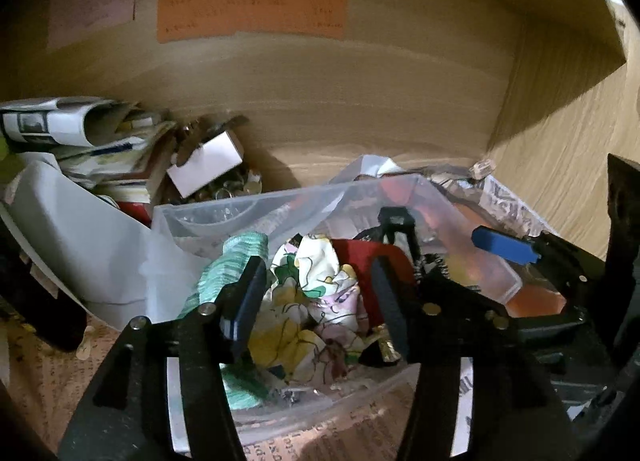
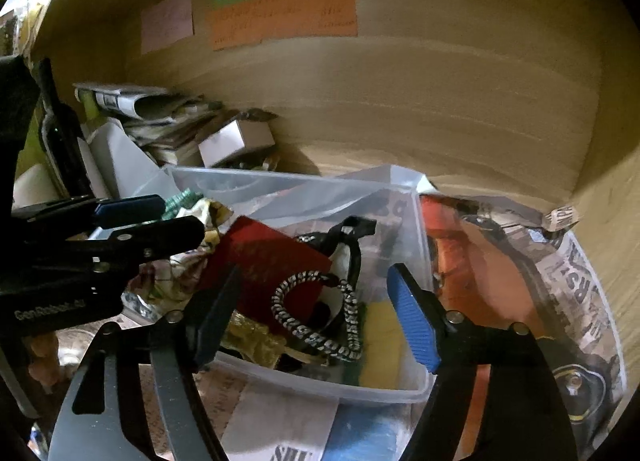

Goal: Organize soft objects

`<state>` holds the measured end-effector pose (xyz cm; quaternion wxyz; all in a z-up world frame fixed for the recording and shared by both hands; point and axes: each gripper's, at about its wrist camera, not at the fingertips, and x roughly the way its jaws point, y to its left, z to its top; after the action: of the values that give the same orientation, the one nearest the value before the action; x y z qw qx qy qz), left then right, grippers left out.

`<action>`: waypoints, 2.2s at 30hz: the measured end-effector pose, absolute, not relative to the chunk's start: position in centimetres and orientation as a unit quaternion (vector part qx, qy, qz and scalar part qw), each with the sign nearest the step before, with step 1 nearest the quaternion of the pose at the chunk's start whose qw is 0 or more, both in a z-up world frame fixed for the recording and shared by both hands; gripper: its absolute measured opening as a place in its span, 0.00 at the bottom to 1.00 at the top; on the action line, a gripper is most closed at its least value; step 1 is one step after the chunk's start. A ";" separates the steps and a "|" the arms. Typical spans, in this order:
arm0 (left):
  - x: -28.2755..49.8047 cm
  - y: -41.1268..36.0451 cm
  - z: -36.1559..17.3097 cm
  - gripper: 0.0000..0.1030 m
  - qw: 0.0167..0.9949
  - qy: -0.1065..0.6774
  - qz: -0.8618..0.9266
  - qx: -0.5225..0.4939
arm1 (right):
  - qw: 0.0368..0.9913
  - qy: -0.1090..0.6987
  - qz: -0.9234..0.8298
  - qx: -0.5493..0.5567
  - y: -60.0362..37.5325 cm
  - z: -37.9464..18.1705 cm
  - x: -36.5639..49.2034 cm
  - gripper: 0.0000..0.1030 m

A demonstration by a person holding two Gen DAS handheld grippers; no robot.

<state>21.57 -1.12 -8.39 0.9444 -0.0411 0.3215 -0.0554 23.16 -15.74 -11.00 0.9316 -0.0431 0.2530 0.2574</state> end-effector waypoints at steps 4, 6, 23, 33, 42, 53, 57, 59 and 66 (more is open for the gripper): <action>19.9 -0.8 -6.6 0.58 0.951 0.300 -0.059 -0.049 | 0.935 0.235 0.262 -0.030 -16.6 -9.6 22.2 0.72; 18.6 -0.7 -5.4 0.60 0.957 0.280 -0.057 -0.047 | 0.938 0.223 0.262 -0.026 -16.9 -8.9 21.6 0.74; 8.5 -0.5 0.4 0.81 0.986 0.156 -0.033 -0.041 | 0.959 0.082 0.272 -0.003 -19.4 -2.1 11.8 0.86; 5.1 -0.3 1.5 0.99 0.991 0.126 -0.021 -0.042 | 0.961 0.059 0.272 0.004 -19.2 -1.6 9.5 1.00; 4.5 -0.7 1.3 1.00 0.991 0.126 -0.018 -0.035 | 0.960 0.067 0.271 0.010 -19.2 -2.0 8.9 1.00; 4.6 -0.5 1.2 1.00 0.991 0.128 -0.011 -0.039 | 0.959 0.068 0.273 0.012 -19.1 -2.0 8.9 1.00; 4.7 -0.4 1.1 1.00 0.991 0.129 -0.011 -0.039 | 0.959 0.069 0.273 0.012 -19.0 -2.0 8.8 1.00; 4.7 -0.4 1.1 1.00 0.991 0.129 -0.008 -0.038 | 0.959 0.069 0.274 0.013 -19.0 -2.0 8.8 1.00; 5.0 -0.3 0.9 1.00 0.990 0.132 -0.010 -0.038 | 0.959 0.070 0.273 0.014 -18.8 -2.1 8.8 1.00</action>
<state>4.97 -0.27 0.88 0.9905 -0.0376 0.1319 -0.0099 8.76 -18.82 -2.10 0.9593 0.0138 0.0703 0.2730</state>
